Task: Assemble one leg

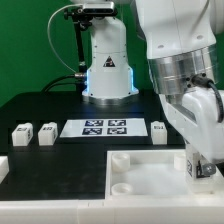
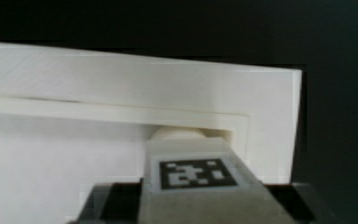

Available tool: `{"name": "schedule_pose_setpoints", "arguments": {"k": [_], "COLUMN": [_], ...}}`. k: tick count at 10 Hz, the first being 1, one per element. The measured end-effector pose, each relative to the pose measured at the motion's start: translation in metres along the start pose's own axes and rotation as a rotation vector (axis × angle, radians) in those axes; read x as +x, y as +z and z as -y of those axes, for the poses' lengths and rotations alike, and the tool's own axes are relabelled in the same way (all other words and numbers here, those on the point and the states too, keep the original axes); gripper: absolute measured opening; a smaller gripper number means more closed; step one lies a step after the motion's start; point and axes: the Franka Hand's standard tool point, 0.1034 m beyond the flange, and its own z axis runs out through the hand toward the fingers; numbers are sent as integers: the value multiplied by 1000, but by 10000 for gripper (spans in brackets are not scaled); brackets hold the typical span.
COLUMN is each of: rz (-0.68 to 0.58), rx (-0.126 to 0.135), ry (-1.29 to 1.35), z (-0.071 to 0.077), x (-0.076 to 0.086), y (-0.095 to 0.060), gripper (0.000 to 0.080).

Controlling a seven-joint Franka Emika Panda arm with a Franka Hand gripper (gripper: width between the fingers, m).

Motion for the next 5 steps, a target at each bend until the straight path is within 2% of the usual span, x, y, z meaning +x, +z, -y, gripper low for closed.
{"name": "schedule_pose_setpoints", "arguments": {"k": [1, 2, 3, 4, 5], "rz": [-4, -2, -1, 0, 3], "rx": [-26, -63, -64, -66, -67], "ry": [-134, -386, -567, -686, -801], "z": [-2, 1, 3, 3, 3], "x": [0, 0, -1, 0, 1], "y": [-1, -5, -7, -7, -7], "gripper": [293, 367, 547, 547, 628]}}
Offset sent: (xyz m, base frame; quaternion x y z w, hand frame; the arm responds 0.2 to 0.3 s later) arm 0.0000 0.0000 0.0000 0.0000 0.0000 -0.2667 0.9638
